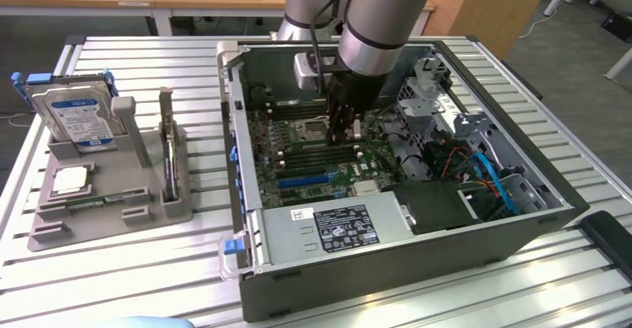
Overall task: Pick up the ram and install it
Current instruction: 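Insert the ram into the slot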
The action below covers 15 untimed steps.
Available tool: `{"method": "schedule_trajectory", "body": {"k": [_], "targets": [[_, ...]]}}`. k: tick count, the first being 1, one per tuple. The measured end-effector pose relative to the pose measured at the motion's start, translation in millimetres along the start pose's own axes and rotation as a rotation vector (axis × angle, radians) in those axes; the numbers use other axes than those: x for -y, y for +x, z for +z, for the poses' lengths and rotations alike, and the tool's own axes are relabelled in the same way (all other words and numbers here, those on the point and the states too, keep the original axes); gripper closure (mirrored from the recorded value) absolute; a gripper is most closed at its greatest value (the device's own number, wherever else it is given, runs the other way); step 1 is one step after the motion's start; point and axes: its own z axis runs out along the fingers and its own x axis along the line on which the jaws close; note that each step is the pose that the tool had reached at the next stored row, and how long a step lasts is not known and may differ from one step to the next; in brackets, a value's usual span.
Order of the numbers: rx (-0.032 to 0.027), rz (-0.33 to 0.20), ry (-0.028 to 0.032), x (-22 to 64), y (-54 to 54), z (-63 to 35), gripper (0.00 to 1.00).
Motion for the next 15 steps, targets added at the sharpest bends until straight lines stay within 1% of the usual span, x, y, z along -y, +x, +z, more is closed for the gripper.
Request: {"method": "schedule_trajectory", "body": {"k": [1, 2, 5, 6, 7, 8, 11, 15], "targets": [[-0.0043, 0.0, 0.0, -0.1, -0.2, 0.2, 0.87], [-0.0109, 0.0, 0.0, 0.0, -0.5, 0.5, 0.87], [-0.037, 0.001, 0.0004, 0.1, -1.5, 1.5, 0.87], [-0.0437, 0.002, 0.0005, 0.1, -1.9, 1.9, 0.87], [-0.0469, 0.002, 0.0005, 0.1, -2.5, 2.6, 0.87], [-0.0486, 0.002, 0.0005, 0.1, -3.6, 3.5, 0.87], [-0.0494, 0.002, 0.0006, 0.1, -8.8, 5.5, 0.87], [-0.0506, 0.002, 0.0009, 0.1, -11.7, 8.0, 0.87]]}}
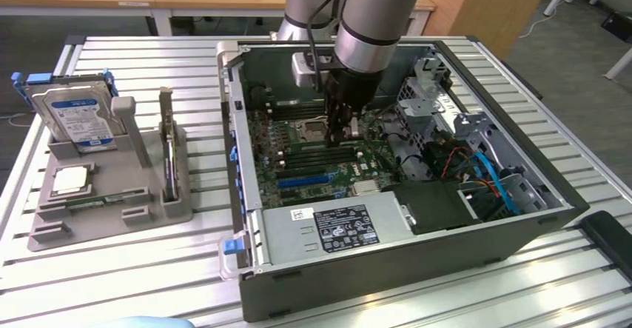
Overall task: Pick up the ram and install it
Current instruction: 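Insert the ram into the slot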
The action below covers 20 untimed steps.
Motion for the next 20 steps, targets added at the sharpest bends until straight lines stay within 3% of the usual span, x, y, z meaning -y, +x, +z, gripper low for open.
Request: {"method": "schedule_trajectory", "body": {"k": [11, 20], "targets": [[-0.0149, 0.0, 0.0043, -1.0, 0.4, 10.2, 0.87], [-0.016, 0.0, 0.0046, -2.0, -1.1, 14.6, 0.87]]}}
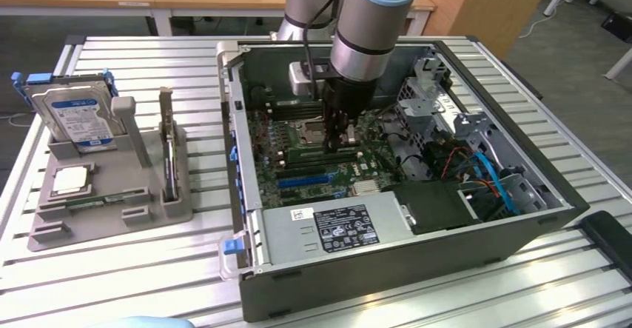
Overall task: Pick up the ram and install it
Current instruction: 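Insert the ram into the slot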
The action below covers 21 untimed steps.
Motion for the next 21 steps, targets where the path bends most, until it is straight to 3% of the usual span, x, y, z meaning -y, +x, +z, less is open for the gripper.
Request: {"method": "schedule_trajectory", "body": {"k": [21], "targets": [[-0.0007, 0.0, 0.0003, -0.6, -2.2, 6.3, 0.87]]}}
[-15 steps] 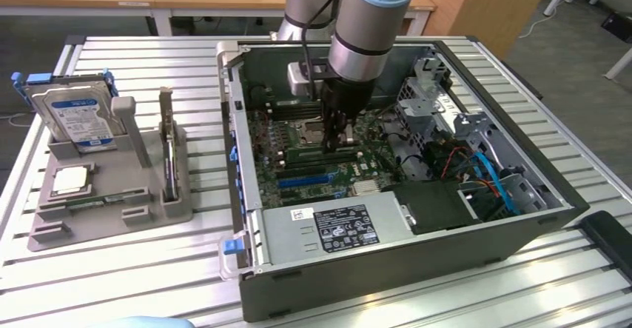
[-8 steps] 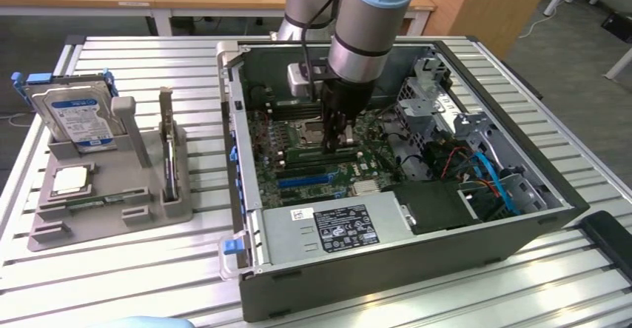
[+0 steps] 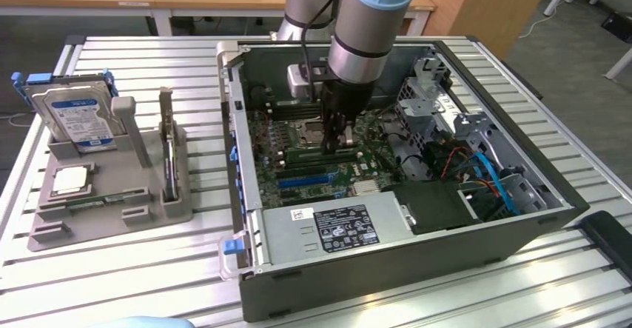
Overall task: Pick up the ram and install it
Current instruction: 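Insert the ram into the slot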
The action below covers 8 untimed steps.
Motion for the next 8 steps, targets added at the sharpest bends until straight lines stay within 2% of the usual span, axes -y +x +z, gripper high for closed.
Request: {"method": "schedule_trajectory", "body": {"k": [8], "targets": [[-0.0011, 0.0, -0.0002, 0.1, 0.3, 4.0, 0.87]]}}
